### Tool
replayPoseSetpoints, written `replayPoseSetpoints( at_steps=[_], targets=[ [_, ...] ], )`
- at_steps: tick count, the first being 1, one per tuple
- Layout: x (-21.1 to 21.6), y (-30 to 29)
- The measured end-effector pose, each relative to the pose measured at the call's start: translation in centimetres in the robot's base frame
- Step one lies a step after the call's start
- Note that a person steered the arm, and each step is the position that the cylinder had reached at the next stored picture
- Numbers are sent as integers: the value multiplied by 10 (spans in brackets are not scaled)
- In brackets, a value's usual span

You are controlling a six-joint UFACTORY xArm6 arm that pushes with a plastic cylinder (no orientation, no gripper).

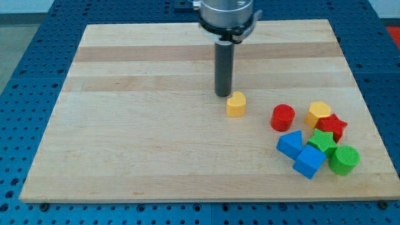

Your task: Push the heart into the triangle

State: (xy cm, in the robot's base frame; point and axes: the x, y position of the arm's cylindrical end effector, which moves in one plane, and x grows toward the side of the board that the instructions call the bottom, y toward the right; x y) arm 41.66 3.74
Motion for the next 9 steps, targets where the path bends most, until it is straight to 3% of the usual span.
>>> replayPoseSetpoints(
  at_steps=[2,5,9],
  targets=[
    [40,1],
    [50,47],
    [74,62]
  ],
)
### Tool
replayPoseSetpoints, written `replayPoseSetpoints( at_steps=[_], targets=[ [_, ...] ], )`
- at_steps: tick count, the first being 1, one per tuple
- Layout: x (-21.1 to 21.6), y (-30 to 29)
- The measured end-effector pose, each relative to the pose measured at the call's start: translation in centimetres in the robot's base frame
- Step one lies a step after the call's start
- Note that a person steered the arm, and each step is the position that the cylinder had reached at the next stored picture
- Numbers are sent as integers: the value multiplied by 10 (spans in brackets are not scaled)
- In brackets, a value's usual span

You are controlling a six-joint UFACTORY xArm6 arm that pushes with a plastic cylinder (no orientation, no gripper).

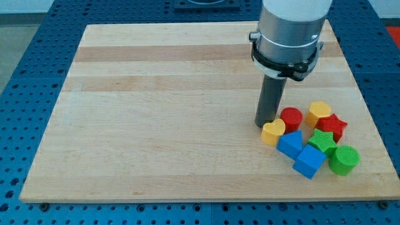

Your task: Push the heart into the triangle

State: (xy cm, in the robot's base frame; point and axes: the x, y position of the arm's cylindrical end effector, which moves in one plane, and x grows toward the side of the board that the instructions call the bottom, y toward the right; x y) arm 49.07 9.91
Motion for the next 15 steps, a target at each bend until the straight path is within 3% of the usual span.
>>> replayPoseSetpoints(
  at_steps=[1,2,3,5,7,8,9,10,11,13,14,15],
  targets=[
    [-13,-26],
    [-54,-67],
    [-122,-60],
    [-202,6],
    [-232,103],
    [-232,115],
    [-227,163],
    [-191,189],
    [-151,140],
    [-77,-50],
    [-32,-84],
    [-16,-67]
  ],
)
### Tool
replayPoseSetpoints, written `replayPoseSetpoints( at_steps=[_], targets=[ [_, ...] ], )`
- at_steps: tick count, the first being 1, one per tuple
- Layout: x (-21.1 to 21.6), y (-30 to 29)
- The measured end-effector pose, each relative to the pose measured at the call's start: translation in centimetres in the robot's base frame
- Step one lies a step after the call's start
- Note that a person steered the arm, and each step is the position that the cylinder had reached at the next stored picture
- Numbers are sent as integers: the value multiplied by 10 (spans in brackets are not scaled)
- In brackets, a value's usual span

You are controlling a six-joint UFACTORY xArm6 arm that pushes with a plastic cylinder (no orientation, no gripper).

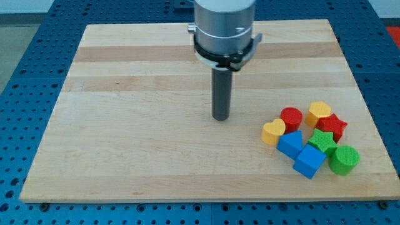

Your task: Push the heart into the triangle

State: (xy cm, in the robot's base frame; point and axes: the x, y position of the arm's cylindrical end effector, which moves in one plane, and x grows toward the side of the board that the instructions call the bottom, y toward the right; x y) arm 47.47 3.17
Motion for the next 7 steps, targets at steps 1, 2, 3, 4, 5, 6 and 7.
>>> replayPoseSetpoints(
  at_steps=[1,2,3,4,5,6,7],
  targets=[
    [3,34],
    [14,58],
    [26,63],
    [34,69],
    [34,72],
    [34,67],
    [34,50]
  ],
)
